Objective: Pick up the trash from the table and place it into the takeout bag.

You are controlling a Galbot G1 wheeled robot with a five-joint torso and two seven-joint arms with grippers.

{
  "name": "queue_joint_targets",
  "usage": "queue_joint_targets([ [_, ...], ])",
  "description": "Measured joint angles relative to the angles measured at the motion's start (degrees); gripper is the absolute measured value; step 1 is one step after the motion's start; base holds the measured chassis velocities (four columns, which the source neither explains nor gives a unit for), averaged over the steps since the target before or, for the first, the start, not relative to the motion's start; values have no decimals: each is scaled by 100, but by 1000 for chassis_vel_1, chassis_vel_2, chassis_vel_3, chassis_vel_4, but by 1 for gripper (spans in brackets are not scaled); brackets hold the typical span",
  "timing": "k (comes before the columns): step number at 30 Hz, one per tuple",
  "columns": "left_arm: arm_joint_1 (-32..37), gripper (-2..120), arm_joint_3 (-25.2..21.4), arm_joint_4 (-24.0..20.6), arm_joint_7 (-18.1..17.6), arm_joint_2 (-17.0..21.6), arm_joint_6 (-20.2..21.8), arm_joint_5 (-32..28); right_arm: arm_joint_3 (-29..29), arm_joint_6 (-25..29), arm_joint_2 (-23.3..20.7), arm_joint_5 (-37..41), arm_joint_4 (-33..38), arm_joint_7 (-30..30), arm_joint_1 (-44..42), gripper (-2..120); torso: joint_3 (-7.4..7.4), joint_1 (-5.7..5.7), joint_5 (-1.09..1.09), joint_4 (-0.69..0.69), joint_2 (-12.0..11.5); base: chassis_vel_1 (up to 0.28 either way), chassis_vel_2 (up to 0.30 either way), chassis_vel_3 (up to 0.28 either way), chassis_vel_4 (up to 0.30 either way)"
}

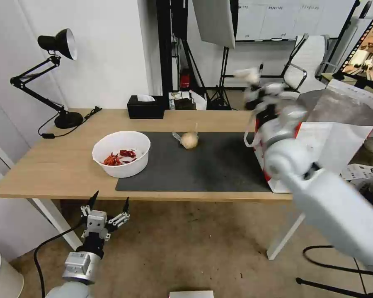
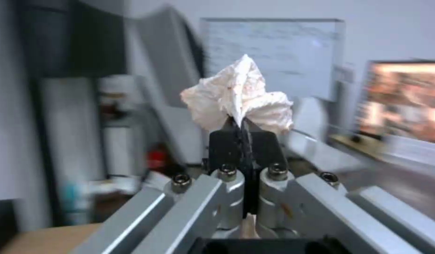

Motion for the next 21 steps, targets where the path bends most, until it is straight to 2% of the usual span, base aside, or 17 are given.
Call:
queue_joint_targets([
  [1, 14, 100, 13, -3, 5, -12, 2, 25, 76, -118, -115, 210, -4, 205, 5, 0, 0, 0, -1, 0, 0, 0, 0, 0, 0],
  [5, 36, 100, 48, -14, 8, -49, 3, 60, 237, -302, -323, 616, -35, 358, -18, 0, 0, 1, 0, 0, 0, 0, 0, 0, 0],
  [6, 59, 100, 84, -28, 18, -69, 6, 77, 328, -524, -476, 965, -54, 406, -46, 0, 0, 0, -1, -1, 0, 0, 0, 0, 0],
  [7, 62, 100, 111, -30, 50, -67, 14, 84, 294, -656, -567, 1066, -91, 411, -48, 5, 0, 0, 0, 0, 0, 0, 0, 0, 0],
  [8, 62, 100, 111, -30, 50, -67, 14, 84, 294, -656, -567, 1066, -91, 411, -48, 5, 0, 0, 0, 0, 0, 0, 0, 0, 0],
  [10, 30, 100, 129, -21, 61, -29, 25, 86, 164, -818, -632, 1135, -129, 446, -4, 15, 0, 0, -1, 0, 0, 0, 0, 0, 0],
  [11, 30, 100, 129, -21, 61, -29, 25, 86, 164, -818, -632, 1135, -129, 446, -4, 15, 0, 0, -1, 0, 0, 0, 0, 0, 0],
  [13, 30, 100, 125, -59, 60, 5, 43, 82, 119, -1107, -669, 1266, -118, 557, 44, 26, 1, 1, -2, 2, 0, 0, 0, 0, 0],
  [14, 30, 100, 125, -59, 60, 5, 43, 82, 119, -1107, -669, 1266, -118, 557, 44, 26, 1, 1, -2, 2, 0, 0, 0, 0, 0],
  [17, 66, 100, 74, -78, -2, 6, 48, 101, 70, -1360, -719, 1408, -75, 613, 91, 41, 1, 0, -2, 0, 0, 0, 0, 0, 0],
  [18, 66, 100, 74, -78, -2, 6, 48, 101, 70, -1360, -719, 1408, -75, 613, 91, 41, 1, 0, -2, 0, 0, 0, 0, 0, 0],
  [20, 95, 100, 61, -107, -50, 7, 53, 105, -25, -1473, -721, 1550, -51, 674, 183, 54, 1, 1, -3, 1, 0, 0, 0, 0, 0],
  [21, 95, 100, 61, -107, -50, 7, 53, 105, -25, -1473, -721, 1550, -51, 674, 183, 54, 1, 1, -3, 1, 0, 0, 0, 0, 0],
])
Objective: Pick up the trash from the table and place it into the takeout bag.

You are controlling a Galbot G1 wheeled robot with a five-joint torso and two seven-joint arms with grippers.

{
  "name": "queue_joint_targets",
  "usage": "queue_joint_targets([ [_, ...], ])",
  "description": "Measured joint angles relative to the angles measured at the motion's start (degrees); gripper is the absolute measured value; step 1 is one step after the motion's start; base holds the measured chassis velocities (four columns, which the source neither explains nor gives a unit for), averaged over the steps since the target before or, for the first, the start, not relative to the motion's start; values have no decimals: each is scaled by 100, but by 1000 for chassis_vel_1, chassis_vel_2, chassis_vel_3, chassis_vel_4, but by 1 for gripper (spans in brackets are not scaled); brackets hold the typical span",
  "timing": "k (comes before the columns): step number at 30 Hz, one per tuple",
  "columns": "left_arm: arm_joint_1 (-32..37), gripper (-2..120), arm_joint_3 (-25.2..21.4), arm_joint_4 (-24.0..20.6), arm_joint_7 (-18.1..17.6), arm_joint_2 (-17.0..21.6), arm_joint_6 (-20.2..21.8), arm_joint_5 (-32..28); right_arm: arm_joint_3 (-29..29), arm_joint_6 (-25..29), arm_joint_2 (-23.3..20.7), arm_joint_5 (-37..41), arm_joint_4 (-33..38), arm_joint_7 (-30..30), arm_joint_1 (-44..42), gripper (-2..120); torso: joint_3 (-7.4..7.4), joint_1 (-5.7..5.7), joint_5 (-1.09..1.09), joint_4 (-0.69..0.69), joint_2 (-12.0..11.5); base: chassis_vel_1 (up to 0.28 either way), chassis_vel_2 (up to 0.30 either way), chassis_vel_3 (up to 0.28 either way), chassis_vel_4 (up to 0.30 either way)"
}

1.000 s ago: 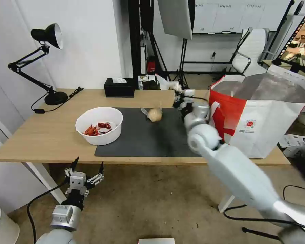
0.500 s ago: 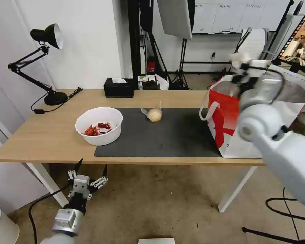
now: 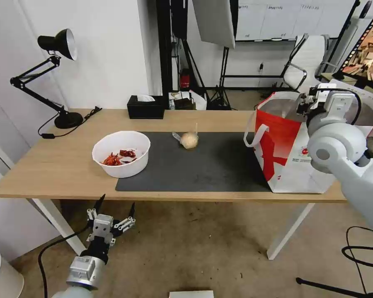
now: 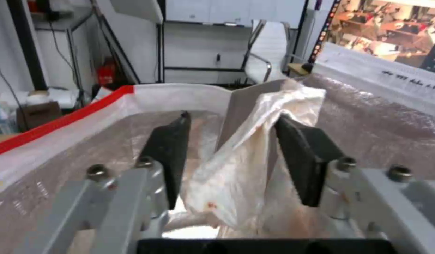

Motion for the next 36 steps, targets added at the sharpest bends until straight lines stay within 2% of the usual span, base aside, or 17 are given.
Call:
queue_joint_targets([
  [3, 21, 100, 0, -40, -34, 8, 10, -3, -80, -124, -1, 224, 16, 52, 119, 63, 0, -1, 0, 0, 0, 0, 0, 0, 0],
  [6, 52, 100, 0, -70, -43, -20, 12, -4, -110, -239, -7, 1073, 9, 212, 325, 78, 0, 0, 0, -1, 0, 0, 0, 0, 0],
  [7, 52, 100, 0, -70, -43, -20, 12, -4, -110, -239, -7, 1073, 9, 212, 325, 78, 0, 0, 0, -1, 0, 0, 0, 0, 0],
  [9, 92, 100, 13, -87, -48, -66, 9, 8, -84, 45, 62, 1930, -40, 516, 521, 87, 0, 0, 0, -1, 0, 0, 0, 0, 0],
  [10, 92, 100, 13, -87, -48, -66, 9, 8, -84, 45, 62, 1930, -40, 516, 521, 87, 0, 0, 0, -1, 0, 0, 0, 0, 0],
  [12, 146, 100, 35, -97, -49, -116, -11, 50, 126, 701, 225, 3241, -117, 981, 772, 98, 0, 0, -1, 1, 0, 0, 0, 0, 0],
  [13, 146, 100, 35, -97, -49, -116, -11, 50, 126, 701, 225, 3241, -117, 981, 772, 98, 0, 0, -1, 1, 0, 0, 0, 0, 0],
  [16, 181, 100, 32, -131, -53, -130, -28, 68, 347, 1459, 345, 4046, -182, 1199, 916, 100, 0, -1, -1, -1, 0, 0, 0, 0, 0],
  [20, 207, 100, 23, -144, -54, -132, -42, 80, 442, 1689, 419, 4332, -245, 1528, 1029, 100, -1, 0, 1, 0, 0, 0, 0, 0, 0],
  [24, 267, 100, 17, -163, -55, -154, -92, 129, 315, 1106, 305, 4347, -400, 2154, 1206, 100, 0, 0, 0, -1, 0, 0, 0, 0, 0],
  [27, 317, 100, 16, -181, -56, -180, -118, 170, 23, -46, 20, 4450, -499, 2518, 1485, 100, 0, 0, 2, -1, 0, 0, 0, 0, 0],
  [28, 317, 100, 16, -181, -56, -180, -118, 170, 23, -46, 20, 4450, -499, 2518, 1485, 100, 0, 0, 2, -1, 0, 0, 0, 0, 0],
  [29, 325, 100, 17, -184, -56, -184, -124, 179, -121, -470, -118, 4440, -540, 2434, 1636, 100, 0, 0, 1, -1, 0, 0, 0, 0, 0],
  [31, 342, 100, 18, -191, -57, -191, -133, 195, -550, -936, -521, 4111, -612, 1475, 2008, 100, 0, 0, 1, 0, 0, 0, 0, 0, 0],
  [32, 342, 100, 18, -191, -57, -191, -133, 195, -550, -936, -521, 4111, -612, 1475, 2008, 100, 0, 0, 1, 0, 0, 0, 0, 0, 0],
  [34, 346, 100, 23, -210, -57, -200, -141, 208, -1331, -1045, -942, 3846, -697, 461, 2659, 100, -1, 0, 0, -3, 0, 0, 0, 0, 0],
  [36, 346, 100, 23, -210, -58, -201, -141, 209, -1397, -1046, -965, 3823, -707, 399, 2714, 100, -1, 0, 0, -3, 0, 0, 0, 0, 0],
])
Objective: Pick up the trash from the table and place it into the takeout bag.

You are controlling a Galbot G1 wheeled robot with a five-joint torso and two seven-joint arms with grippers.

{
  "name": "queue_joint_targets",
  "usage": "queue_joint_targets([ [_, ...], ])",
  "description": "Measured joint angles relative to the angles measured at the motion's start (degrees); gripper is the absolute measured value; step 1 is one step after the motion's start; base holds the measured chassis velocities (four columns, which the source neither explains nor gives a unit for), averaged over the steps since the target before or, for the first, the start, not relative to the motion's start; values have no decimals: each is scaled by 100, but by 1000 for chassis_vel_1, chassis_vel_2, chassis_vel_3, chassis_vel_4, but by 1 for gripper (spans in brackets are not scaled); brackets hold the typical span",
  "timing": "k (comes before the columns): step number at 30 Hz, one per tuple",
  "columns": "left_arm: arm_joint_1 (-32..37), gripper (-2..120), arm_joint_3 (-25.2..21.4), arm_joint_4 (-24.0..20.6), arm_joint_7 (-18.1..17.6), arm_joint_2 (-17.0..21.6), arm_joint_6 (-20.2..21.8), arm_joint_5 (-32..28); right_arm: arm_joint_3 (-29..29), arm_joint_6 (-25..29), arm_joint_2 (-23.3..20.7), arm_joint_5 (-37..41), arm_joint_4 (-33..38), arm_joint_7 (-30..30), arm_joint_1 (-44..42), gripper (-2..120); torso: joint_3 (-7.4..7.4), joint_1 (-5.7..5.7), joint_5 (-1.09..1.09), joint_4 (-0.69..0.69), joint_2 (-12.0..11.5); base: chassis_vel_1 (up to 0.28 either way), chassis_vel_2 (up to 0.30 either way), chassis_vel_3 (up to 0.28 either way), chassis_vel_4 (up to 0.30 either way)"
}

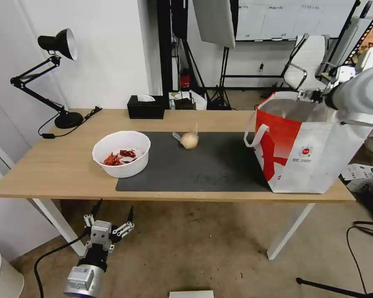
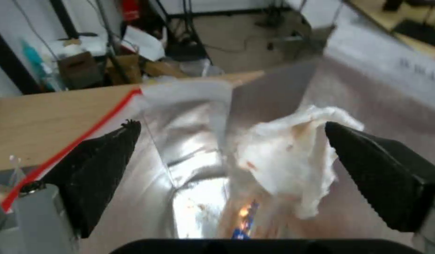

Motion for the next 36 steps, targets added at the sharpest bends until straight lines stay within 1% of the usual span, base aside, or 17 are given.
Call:
queue_joint_targets([
  [1, 0, 100, 10, -6, 0, -16, -2, 15, -680, -7, -174, -104, -106, -478, 584, 100, 0, 0, 0, 1, 0, 0, 0, 0, 0],
  [2, 2, 100, 19, -17, 0, -29, -4, 23, -1114, -8, -231, -137, -171, -648, 914, 100, 0, 0, 0, 2, 0, 0, 0, 0, 0],
  [3, 2, 100, 19, -17, 0, -29, -4, 23, -1114, -8, -231, -137, -171, -648, 914, 100, 0, 0, 0, 2, 0, 0, 0, 0, 0],
  [6, 21, 100, 25, -58, 0, -43, -9, 33, -2177, -9, -339, -475, -379, -1308, 1597, 100, 1, 0, 0, 3, 0, 0, 0, 0, 0],
  [12, 59, 100, 5, -111, 0, -56, -65, 38, -2318, 11, -217, -575, -483, -1261, 1724, 100, 1, 0, 0, 3, 0, 0, 0, 0, 0],
  [19, 60, 100, -25, -215, 5, -30, -71, 32, -1352, 62, -117, -595, -219, -917, 978, 100, 1, 0, 0, 2, 0, 0, 0, 0, 0],
  [21, 55, 100, -23, -233, 7, -35, -110, 21, -308, 728, -107, -1037, 200, -1076, 76, 100, 1, 1, -2, 4, 0, 0, 0, 0, 0],
  [22, 55, 100, -23, -233, 7, -35, -110, 21, -308, 728, -107, -1037, 200, -1076, 76, 100, 1, 1, -2, 4, 0, 0, 0, 0, 0],
  [24, 31, 100, 27, -227, 11, -92, -222, 16, 465, 1894, -325, -1825, 786, -1796, -972, 100, 2, 1, 4, 5, 0, 0, 0, 0, 0],
  [25, 16, 100, 56, -224, 25, -118, -280, 10, 919, 2573, -466, -2536, 1117, -2269, -1658, 100, 0, 1, -2, 3, 0, 0, 0, 0, 0],
  [26, 16, 100, 56, -224, 25, -118, -280, 10, 919, 2573, -466, -2536, 1117, -2269, -1658, 100, 0, 1, -2, 3, 0, 0, 0, 0, 0],
  [29, 79, 100, -17, -274, 37, -258, -379, 6, 1998, 3922, -409, -4133, 1766, -3185, -3649, 100, -1, 0, 0, -4, 1, 0, 0, 0, 0],
  [30, 79, 100, -17, -274, 37, -258, -379, 6, 1998, 3922, -409, -4133, 1766, -3185, -3649, 100, -1, 0, 0, -4, 1, 0, 0, 0, 0],
  [31, 176, 100, -137, -326, 37, -391, -430, 19, 2137, 4144, -230, -4398, 1920, -3382, -4169, 100, 0, -1, 1, -1, 1, 0, 0, 0, 0],
  [33, 276, 100, -271, -418, 37, -559, -473, 32, 2385, 4356, 56, -4733, 2177, -3586, -4928, 100, 2, 0, 6, 16, -1, 0, 0, 0, 0],
  [34, 276, 100, -271, -418, 37, -559, -473, 32, 2385, 4356, 56, -4733, 2177, -3586, -4928, 100, 2, 0, 6, 16, -1, 0, 0, 0, 0],
  [36, 251, 100, -297, -465, 36, -591, -459, 32, 2994, 4527, 434, -5213, 2508, -3834, -6138, 100, 0, 0, -5, 7, 0, 23, 4, 27, 13],
])
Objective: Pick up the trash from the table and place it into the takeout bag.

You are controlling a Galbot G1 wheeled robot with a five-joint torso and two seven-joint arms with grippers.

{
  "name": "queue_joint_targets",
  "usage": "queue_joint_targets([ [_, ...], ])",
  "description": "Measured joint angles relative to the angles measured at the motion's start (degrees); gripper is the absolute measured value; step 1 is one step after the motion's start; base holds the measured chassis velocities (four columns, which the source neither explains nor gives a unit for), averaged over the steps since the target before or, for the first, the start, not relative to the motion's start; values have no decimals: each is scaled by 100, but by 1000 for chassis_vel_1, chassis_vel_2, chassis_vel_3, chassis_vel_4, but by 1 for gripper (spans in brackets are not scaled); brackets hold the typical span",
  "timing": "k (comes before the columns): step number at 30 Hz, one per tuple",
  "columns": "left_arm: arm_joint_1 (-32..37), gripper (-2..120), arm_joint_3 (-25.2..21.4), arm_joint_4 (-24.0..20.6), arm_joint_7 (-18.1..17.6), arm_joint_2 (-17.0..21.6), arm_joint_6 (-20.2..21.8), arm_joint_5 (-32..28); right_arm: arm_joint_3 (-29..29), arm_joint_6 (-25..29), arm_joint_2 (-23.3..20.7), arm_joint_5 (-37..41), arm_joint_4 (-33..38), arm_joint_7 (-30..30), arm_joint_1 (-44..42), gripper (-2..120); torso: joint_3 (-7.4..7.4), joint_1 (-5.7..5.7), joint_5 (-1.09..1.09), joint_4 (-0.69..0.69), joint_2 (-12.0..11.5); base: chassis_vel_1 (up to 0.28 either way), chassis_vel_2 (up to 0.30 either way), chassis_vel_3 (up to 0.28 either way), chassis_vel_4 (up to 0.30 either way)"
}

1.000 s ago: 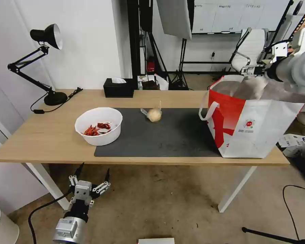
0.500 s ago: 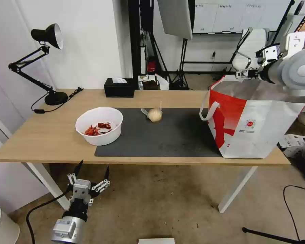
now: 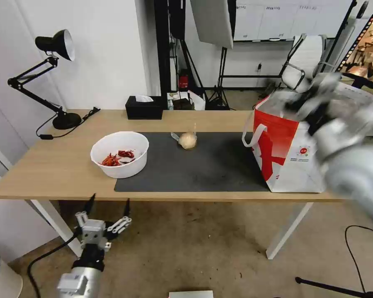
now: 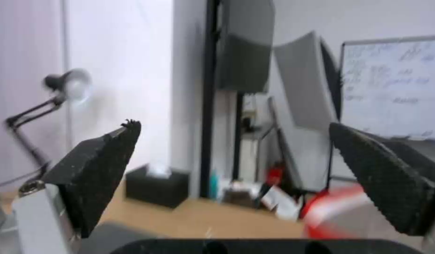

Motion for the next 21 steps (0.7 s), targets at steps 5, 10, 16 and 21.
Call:
queue_joint_targets([
  [5, 11, 100, 13, 43, 5, -6, 7, 6, 880, 106, 826, -928, 202, -290, -1914, 100, -1, 0, 5, -7, 1, 9, 2, 11, 5],
  [10, 15, 100, 70, 155, 9, -7, 2, 13, 1066, 291, 1644, -1888, 36, -434, -3154, 100, 0, 0, 4, -5, 1, 0, 0, 0, 0],
  [16, 56, 100, 98, 198, 15, -28, 16, 52, 835, 323, 2167, -2228, -199, -409, -3500, 100, 0, 0, 4, -4, 0, 0, 0, 0, 0],
  [21, 65, 100, 98, 206, 16, -31, 26, 62, 703, 298, 2264, -2287, -252, -377, -3529, 100, 0, 0, 4, -4, 0, 0, 0, 0, 0],
])
